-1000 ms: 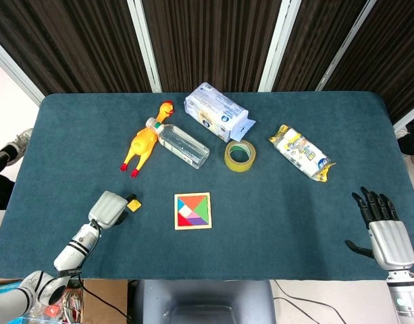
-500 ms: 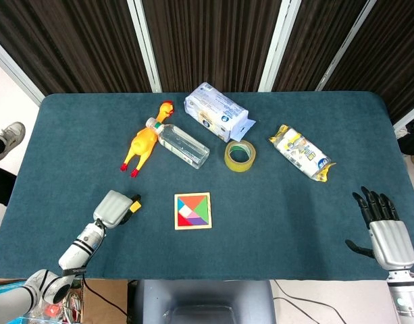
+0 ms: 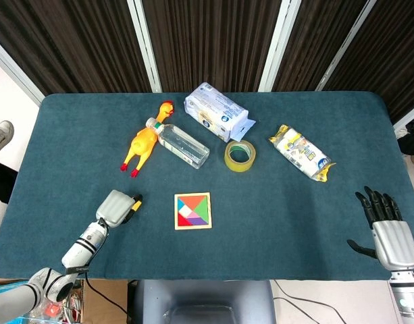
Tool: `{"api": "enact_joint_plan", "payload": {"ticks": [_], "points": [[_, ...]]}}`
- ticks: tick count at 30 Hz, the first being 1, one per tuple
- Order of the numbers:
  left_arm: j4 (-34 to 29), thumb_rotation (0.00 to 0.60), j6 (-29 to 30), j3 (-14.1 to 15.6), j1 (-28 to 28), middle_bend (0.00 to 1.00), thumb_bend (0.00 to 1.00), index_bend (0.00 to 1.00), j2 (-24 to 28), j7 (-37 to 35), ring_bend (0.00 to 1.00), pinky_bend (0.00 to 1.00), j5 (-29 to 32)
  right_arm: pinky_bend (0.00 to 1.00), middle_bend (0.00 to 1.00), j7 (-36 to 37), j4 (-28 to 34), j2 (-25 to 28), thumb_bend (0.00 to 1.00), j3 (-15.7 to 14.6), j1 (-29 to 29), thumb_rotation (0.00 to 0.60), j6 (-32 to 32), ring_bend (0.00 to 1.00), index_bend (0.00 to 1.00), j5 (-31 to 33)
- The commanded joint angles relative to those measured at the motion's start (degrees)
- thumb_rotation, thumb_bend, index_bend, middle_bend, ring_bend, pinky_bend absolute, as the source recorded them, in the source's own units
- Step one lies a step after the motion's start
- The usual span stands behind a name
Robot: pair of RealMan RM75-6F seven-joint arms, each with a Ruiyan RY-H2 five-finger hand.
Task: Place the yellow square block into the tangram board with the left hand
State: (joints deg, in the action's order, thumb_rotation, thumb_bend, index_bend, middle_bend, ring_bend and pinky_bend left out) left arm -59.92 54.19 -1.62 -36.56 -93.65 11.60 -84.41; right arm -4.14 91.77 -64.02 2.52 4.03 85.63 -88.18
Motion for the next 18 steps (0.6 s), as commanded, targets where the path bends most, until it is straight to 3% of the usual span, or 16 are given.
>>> {"api": "enact_joint_plan", "payload": {"ticks": [1, 18], "points": [[-0.08, 0.6, 0.09, 0.08, 0.0, 1.0, 0.39, 0.35, 0.11, 0.01, 1.0, 1.0, 0.03, 0.0, 0.0, -0.09, 0.0, -0.03, 0.17, -0.01, 0.01, 0.6, -0.05, 0.0, 0.0, 0.0], [-1.45, 0.6, 0.09, 0.11, -0.16, 1.0, 0.39, 0.41, 0.85, 1.44, 1.0, 1.0, 1.0, 0.0, 0.0, -0.39, 0.11, -0.08, 0.17, -0.09, 0.0, 0.6, -0.1, 0.0, 0.0, -0.15]]}}
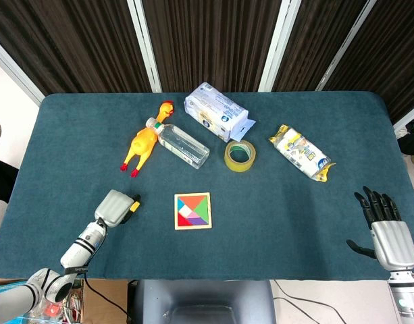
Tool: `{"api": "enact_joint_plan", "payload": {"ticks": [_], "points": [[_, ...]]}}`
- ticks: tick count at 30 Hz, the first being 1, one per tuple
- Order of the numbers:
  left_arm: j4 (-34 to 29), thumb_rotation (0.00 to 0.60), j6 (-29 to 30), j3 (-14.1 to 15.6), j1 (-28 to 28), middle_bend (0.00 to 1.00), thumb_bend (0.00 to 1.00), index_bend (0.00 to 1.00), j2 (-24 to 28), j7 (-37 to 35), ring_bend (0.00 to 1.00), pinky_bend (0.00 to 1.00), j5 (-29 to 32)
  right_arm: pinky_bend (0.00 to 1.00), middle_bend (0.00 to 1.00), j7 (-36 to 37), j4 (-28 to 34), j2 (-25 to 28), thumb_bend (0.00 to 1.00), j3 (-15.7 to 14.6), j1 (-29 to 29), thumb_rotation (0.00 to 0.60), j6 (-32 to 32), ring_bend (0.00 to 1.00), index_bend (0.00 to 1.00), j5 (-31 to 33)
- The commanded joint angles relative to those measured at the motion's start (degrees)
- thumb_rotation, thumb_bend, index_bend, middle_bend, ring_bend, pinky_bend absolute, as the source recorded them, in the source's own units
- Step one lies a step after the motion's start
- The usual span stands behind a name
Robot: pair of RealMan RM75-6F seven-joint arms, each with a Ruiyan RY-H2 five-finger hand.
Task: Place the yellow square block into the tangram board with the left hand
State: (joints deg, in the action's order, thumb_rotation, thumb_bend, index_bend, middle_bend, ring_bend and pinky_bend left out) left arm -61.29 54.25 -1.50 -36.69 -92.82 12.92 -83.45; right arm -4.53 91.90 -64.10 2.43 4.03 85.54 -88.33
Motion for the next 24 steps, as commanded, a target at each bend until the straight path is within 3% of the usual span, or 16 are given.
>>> {"api": "enact_joint_plan", "payload": {"ticks": [1, 7, 13, 21, 24], "points": [[-0.16, 0.6, 0.07, -0.02, -0.03, 1.0, 0.39, 0.41, 0.03, 0.27, 1.0, 1.0, 0.1, 0.0, 0.0, 0.0, -0.01, 0.0, 0.17, -0.01, 0.0, 0.6, -0.01, 0.0, 0.0, -0.01], [-0.4, 0.6, 0.03, -0.17, -0.05, 1.0, 0.39, 0.43, 0.04, 0.63, 1.0, 1.0, 0.63, 0.0, 0.0, 0.22, -0.04, 0.04, 0.17, -0.02, -0.08, 0.6, 0.19, 0.0, 0.0, -0.15], [-0.99, 0.6, 0.55, -0.2, 0.02, 1.0, 0.39, 0.52, 0.49, 0.58, 1.0, 1.0, 0.63, 0.0, 0.0, 0.11, -0.1, -0.01, 0.17, -0.03, -0.03, 0.6, 0.07, 0.0, 0.0, -0.17], [-1.56, 0.6, 1.19, 0.07, 0.11, 1.0, 0.39, 0.47, 0.82, 0.37, 1.0, 1.0, 0.22, 0.0, 0.0, -0.06, -0.05, -0.08, 0.17, -0.02, -0.02, 0.6, 0.05, 0.0, 0.0, -0.16], [-1.84, 0.6, 1.39, 0.06, 0.14, 1.0, 0.39, 0.5, 0.99, 0.7, 1.0, 1.0, 0.24, 0.0, 0.0, -0.09, -0.06, -0.1, 0.17, 0.0, 0.02, 0.6, -0.03, 0.0, 0.0, -0.12]]}}
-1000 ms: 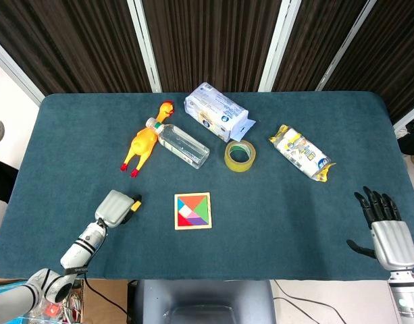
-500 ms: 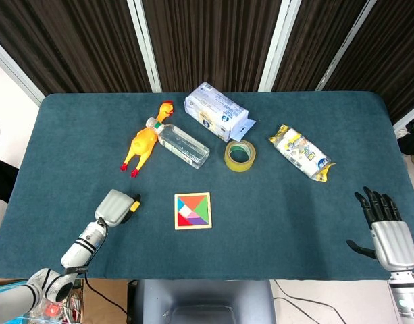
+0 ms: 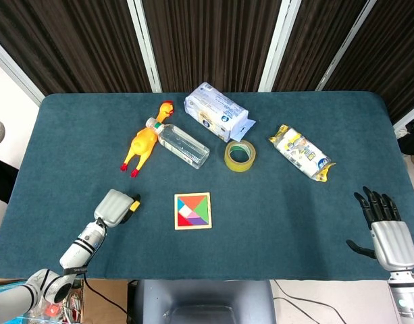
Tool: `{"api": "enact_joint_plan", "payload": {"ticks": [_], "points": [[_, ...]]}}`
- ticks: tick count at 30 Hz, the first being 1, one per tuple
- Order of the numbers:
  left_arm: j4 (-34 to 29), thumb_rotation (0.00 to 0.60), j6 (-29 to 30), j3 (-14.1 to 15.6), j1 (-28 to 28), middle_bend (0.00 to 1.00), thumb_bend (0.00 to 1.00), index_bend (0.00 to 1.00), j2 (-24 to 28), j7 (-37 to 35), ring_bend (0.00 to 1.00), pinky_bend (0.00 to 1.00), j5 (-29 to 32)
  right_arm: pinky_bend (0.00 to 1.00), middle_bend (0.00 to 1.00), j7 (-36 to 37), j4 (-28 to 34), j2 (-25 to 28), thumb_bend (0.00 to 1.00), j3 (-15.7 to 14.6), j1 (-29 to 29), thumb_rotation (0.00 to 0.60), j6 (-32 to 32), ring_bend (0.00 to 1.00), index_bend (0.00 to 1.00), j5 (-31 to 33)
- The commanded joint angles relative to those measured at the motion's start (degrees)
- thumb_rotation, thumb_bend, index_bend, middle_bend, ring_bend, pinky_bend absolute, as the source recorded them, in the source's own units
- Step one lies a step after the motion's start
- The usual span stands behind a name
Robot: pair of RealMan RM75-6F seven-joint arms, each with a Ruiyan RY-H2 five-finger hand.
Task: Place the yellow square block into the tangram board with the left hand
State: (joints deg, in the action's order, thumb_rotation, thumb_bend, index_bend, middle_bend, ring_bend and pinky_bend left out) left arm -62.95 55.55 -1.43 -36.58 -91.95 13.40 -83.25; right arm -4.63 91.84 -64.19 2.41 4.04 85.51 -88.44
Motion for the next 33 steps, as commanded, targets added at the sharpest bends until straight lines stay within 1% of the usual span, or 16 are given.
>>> {"api": "enact_joint_plan", "payload": {"ticks": [1, 4, 9, 14, 17, 25, 33], "points": [[-0.47, 0.6, 0.23, -0.02, 0.08, 1.0, 0.39, 0.5, 0.27, 0.36, 1.0, 1.0, 0.05, 0.0, 0.0, 0.02, -0.01, 0.0, 0.17, 0.01, 0.01, 0.6, 0.0, 0.0, 0.0, 0.0], [-2.44, 0.6, 1.49, 0.13, 0.44, 1.0, 0.39, 0.52, 1.16, 0.87, 1.0, 1.0, -0.5, 0.0, 0.0, 0.01, -0.04, -0.02, 0.17, 0.02, 0.04, 0.6, -0.05, 0.0, 0.0, -0.01], [-8.08, 0.6, 4.04, 0.15, 0.85, 1.0, 0.39, 0.53, 3.02, 3.28, 1.0, 1.0, -1.76, 0.0, 0.0, -0.46, 0.1, -0.12, 0.17, -0.2, 0.28, 0.6, -0.5, 0.0, 0.0, -0.32], [-14.24, 0.6, 4.65, -0.66, 0.68, 1.0, 0.38, 0.53, 4.1, 7.25, 1.0, 1.0, -1.18, 0.0, 0.0, -0.49, 0.16, -0.18, 0.17, -0.45, 0.37, 0.6, -0.55, 0.0, 0.0, -0.84], [-16.45, 0.6, 4.42, -1.46, 0.39, 1.0, 0.38, 0.53, 3.61, 9.95, 1.0, 1.0, 0.04, 0.0, 0.0, -0.02, 0.22, 0.02, 0.17, -0.62, 0.42, 0.6, -0.63, 0.0, 0.0, -1.14], [-18.46, 0.6, 0.61, -4.26, -1.74, 1.0, 0.38, 0.53, -0.16, 15.71, 1.0, 1.0, 6.77, 0.0, 0.0, 2.69, 0.01, 1.06, 0.17, -0.86, 0.25, 0.6, 0.0, 0.0, 0.0, -2.0], [-15.83, 0.6, -0.5, -5.68, -4.17, 1.0, 0.38, 0.52, -5.79, 20.23, 1.0, 1.0, 9.89, 0.0, 0.0, 5.94, -0.7, 2.17, 0.17, -1.48, -0.28, 0.6, 1.49, 0.0, 0.0, -3.76]]}}
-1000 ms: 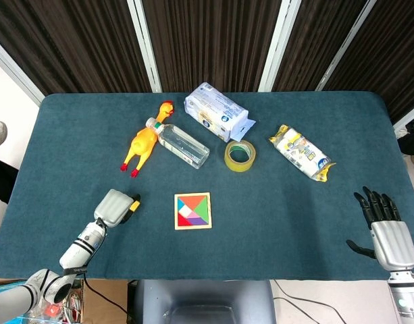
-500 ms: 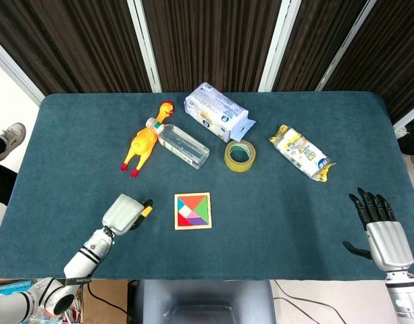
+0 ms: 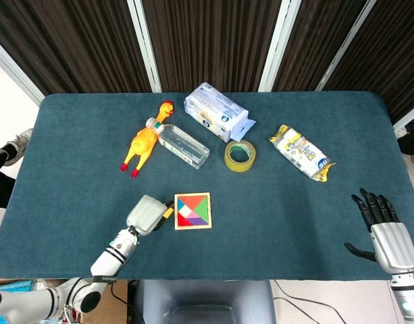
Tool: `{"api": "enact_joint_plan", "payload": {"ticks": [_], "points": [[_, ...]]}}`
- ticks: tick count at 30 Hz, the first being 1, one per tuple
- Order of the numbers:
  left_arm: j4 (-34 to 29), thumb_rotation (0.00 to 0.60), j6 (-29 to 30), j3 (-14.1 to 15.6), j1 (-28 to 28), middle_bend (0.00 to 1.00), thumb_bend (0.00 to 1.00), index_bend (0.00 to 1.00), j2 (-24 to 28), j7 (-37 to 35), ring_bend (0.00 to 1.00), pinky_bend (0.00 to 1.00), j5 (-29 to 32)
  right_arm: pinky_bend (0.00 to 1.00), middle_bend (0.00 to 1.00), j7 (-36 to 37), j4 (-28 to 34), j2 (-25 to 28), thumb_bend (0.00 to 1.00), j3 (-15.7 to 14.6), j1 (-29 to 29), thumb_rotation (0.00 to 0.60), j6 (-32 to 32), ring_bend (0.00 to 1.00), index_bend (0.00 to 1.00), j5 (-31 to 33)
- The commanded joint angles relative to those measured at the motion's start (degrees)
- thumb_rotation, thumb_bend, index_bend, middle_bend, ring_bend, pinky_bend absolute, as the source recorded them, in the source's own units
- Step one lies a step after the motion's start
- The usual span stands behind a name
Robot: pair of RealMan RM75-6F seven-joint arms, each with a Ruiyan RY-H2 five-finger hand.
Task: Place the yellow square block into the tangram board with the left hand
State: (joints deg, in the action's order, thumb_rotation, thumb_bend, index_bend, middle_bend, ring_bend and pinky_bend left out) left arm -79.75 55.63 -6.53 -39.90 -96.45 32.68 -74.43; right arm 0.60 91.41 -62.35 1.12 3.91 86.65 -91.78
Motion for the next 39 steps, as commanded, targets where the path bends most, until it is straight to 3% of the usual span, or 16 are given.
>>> {"api": "enact_joint_plan", "payload": {"ticks": [1, 17, 39], "points": [[1.22, 0.6, -0.79, -0.68, -1.08, 1.0, 0.38, 0.52, -1.7, 1.18, 1.0, 1.0, 1.39, 0.0, 0.0, 1.03, -0.34, 0.43, 0.17, -0.26, -0.19, 0.6, 0.44, 0.0, 0.0, -0.57], [5.74, 0.6, -1.52, -1.49, -3.82, 1.0, 0.38, 0.52, -7.03, 3.69, 1.0, 1.0, 4.49, 0.0, 0.0, 4.72, -1.31, 1.49, 0.17, -0.7, -0.91, 0.6, 2.4, 0.0, 0.0, -2.12], [8.12, 0.6, -1.92, -0.54, -5.11, 1.0, 0.38, 0.47, -9.16, 4.06, 1.0, 1.0, 5.77, 0.0, 0.0, 6.07, -1.74, 1.89, 0.17, -0.85, -1.51, 0.6, 3.45, 0.0, 0.0, -2.53]]}}
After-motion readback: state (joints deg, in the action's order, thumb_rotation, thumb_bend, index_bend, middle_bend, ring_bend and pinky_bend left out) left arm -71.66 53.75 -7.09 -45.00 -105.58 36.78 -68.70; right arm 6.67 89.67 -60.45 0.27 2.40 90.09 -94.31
